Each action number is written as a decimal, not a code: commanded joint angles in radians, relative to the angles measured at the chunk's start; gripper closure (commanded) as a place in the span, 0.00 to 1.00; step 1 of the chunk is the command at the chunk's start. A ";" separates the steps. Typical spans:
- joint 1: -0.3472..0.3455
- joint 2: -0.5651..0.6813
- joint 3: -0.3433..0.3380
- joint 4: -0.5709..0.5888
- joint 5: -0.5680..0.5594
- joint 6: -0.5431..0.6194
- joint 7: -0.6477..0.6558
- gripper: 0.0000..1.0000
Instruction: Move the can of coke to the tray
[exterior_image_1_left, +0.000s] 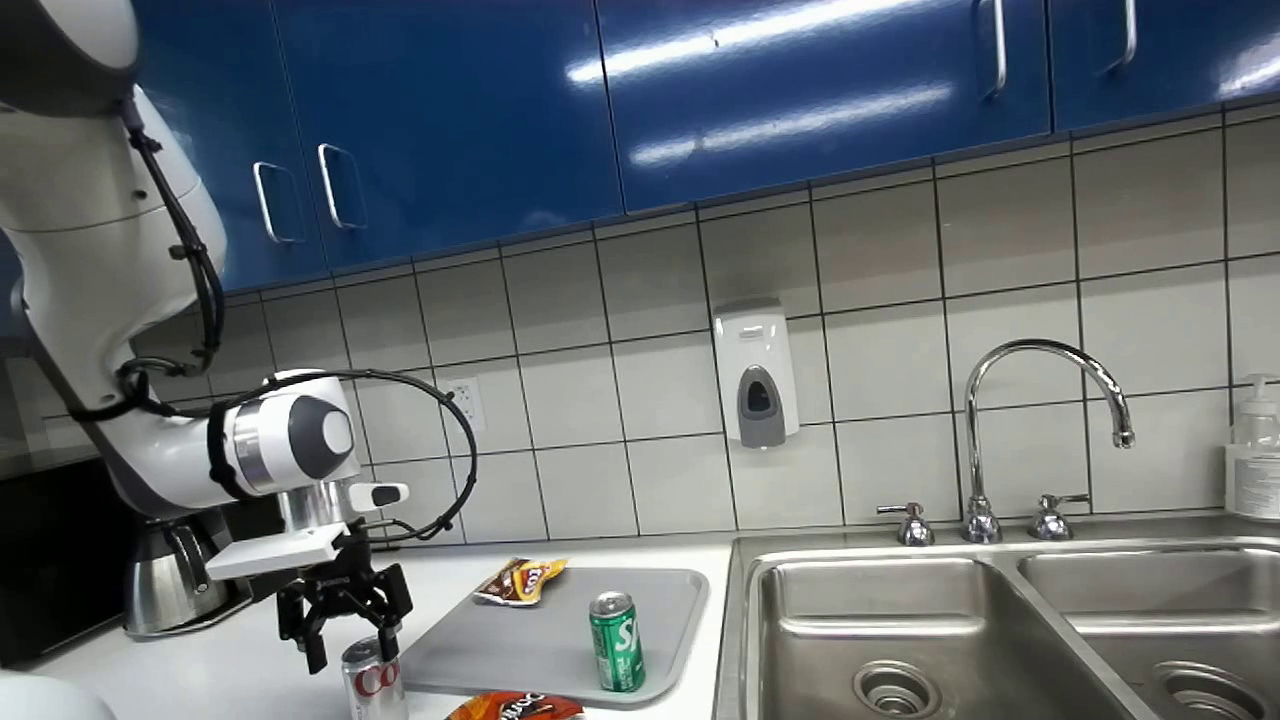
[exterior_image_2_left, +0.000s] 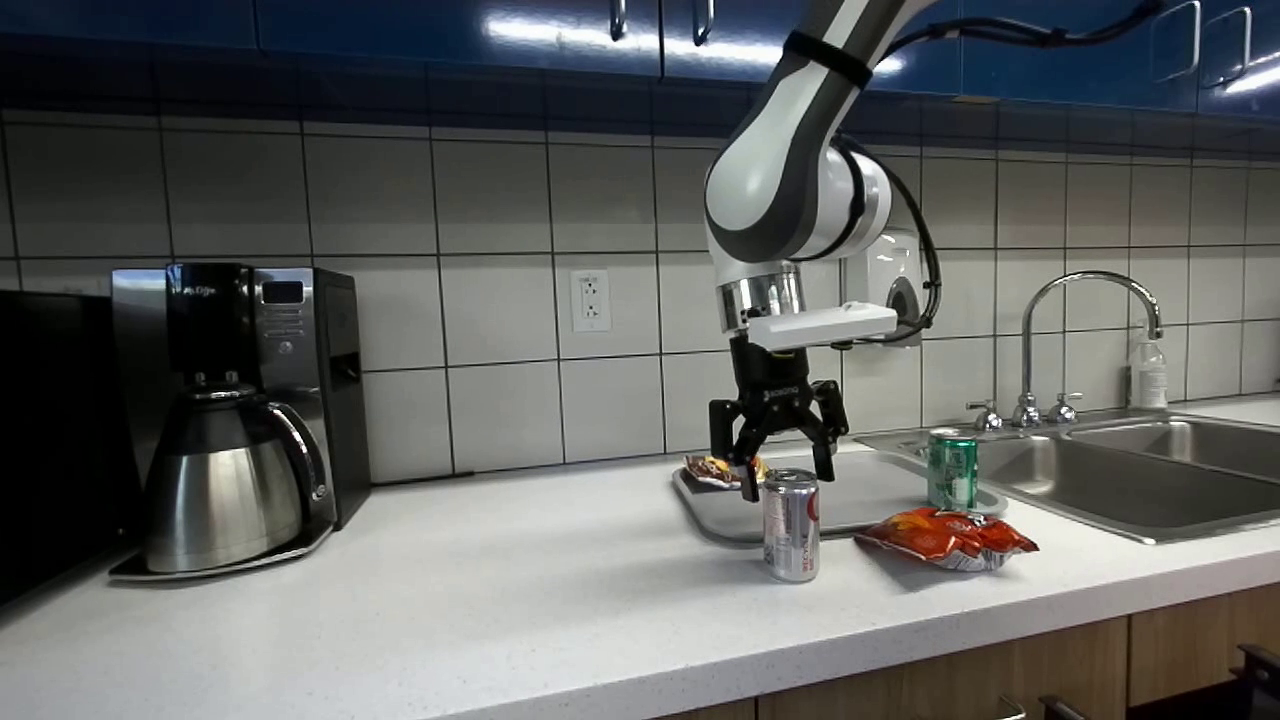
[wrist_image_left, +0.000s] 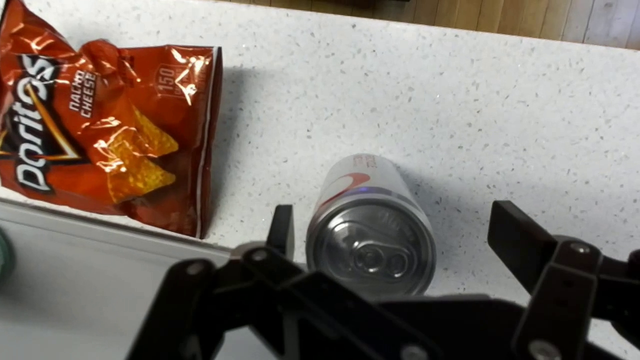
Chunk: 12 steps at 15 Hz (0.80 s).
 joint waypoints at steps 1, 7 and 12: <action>0.016 0.049 -0.016 0.045 -0.031 -0.003 0.042 0.00; 0.018 0.086 -0.035 0.063 -0.033 -0.001 0.043 0.00; 0.019 0.099 -0.046 0.067 -0.026 -0.001 0.038 0.00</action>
